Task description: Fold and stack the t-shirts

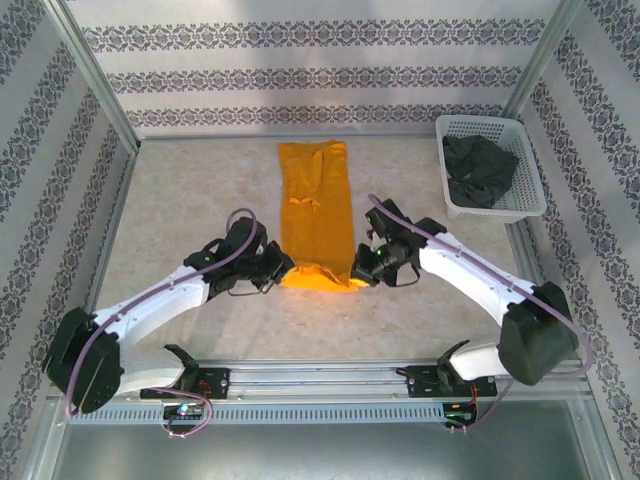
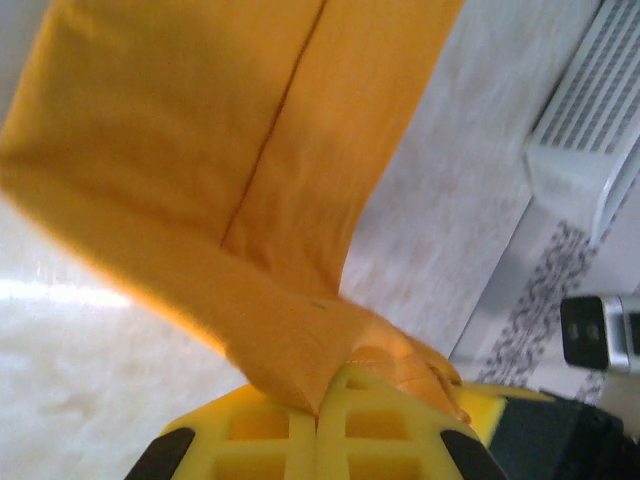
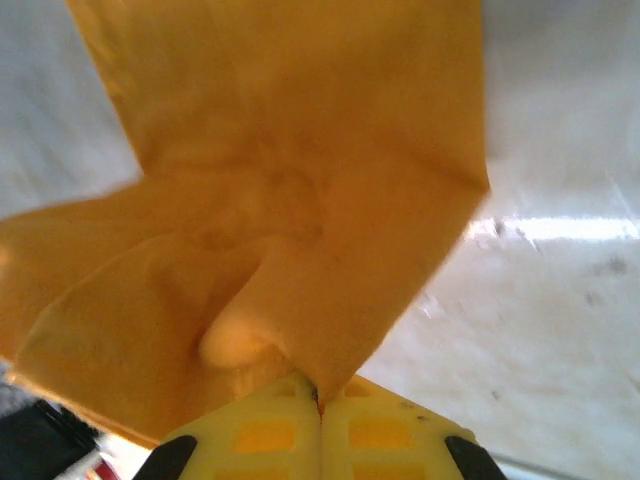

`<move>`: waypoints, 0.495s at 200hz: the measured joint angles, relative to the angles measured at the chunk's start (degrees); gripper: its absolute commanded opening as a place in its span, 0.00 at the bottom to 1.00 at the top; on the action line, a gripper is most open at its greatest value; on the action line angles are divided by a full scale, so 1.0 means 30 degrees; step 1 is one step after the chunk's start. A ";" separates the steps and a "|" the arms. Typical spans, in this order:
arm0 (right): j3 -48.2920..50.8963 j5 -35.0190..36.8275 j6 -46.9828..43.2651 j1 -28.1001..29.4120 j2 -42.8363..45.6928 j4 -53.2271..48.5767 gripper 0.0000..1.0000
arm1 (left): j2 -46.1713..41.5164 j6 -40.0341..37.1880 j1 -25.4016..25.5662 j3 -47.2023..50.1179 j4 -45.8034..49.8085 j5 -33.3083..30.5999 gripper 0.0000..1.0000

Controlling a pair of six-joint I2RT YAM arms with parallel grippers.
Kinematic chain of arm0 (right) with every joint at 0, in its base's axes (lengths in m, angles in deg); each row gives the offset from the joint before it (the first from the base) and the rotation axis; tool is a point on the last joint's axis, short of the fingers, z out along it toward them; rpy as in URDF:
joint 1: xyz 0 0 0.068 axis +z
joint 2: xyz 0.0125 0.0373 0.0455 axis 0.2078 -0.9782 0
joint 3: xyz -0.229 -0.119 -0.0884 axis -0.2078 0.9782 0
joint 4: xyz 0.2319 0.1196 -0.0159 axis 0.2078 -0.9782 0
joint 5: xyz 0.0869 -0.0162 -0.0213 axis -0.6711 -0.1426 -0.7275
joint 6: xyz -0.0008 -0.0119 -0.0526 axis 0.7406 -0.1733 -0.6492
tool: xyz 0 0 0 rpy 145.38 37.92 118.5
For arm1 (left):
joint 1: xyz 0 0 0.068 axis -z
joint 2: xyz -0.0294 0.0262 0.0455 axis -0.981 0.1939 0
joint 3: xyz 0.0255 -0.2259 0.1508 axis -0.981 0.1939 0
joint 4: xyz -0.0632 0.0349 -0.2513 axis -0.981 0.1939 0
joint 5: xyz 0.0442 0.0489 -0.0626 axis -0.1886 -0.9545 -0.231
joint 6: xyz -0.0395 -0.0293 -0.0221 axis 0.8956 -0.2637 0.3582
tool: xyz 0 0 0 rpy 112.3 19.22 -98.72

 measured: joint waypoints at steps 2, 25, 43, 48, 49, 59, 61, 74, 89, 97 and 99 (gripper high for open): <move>-0.0168 0.0029 0.0000 -0.0066 -0.0153 0.0044 0.00 | 0.0211 -0.0058 -0.0153 -0.0131 -0.0051 -0.0051 0.00; -0.2710 0.0386 -0.0066 -0.1005 -0.2382 0.0583 0.00 | 0.2229 -0.0583 -0.1596 -0.1661 -0.0364 -0.0015 0.00; -0.4568 0.0517 -0.0160 -0.1668 -0.4233 0.1020 0.00 | 0.3854 -0.1049 -0.2674 -0.2922 -0.0889 0.0102 0.00; -0.5078 0.0539 -0.0211 -0.1829 -0.4750 0.1086 0.00 | 0.4284 -0.1180 -0.2922 -0.3286 -0.1056 0.0175 0.00; -0.5158 0.0546 -0.0226 -0.1858 -0.4838 0.1107 0.00 | 0.4371 -0.1209 -0.2958 -0.3337 -0.1078 0.0175 0.00; -0.6237 0.0576 -0.0372 -0.2157 -0.5938 0.1122 0.00 | 0.5384 -0.1450 -0.3432 -0.4131 -0.1362 0.0357 0.00; -0.6462 0.0597 -0.0415 -0.2222 -0.6171 0.1137 0.00 | 0.5603 -0.1501 -0.3504 -0.4306 -0.1450 0.0401 0.00; -0.7614 0.0590 -0.0583 -0.2528 -0.7453 0.1239 0.00 | 0.6987 -0.1814 -0.3963 -0.5275 -0.1923 0.0634 0.00; -0.8757 0.0576 -0.0663 -0.2871 -0.8874 0.1290 0.00 | 0.8641 -0.2171 -0.4364 -0.6390 -0.2346 0.0976 0.00; -0.9340 0.0561 -0.0670 -0.3038 -0.9588 0.1275 0.00 | 0.9515 -0.2368 -0.4561 -0.6980 -0.2397 0.1151 0.00; -0.9508 0.0561 -0.0663 -0.3096 -0.9763 0.1253 0.00 | 0.9719 -0.2397 -0.4597 -0.7133 -0.2404 0.1217 0.00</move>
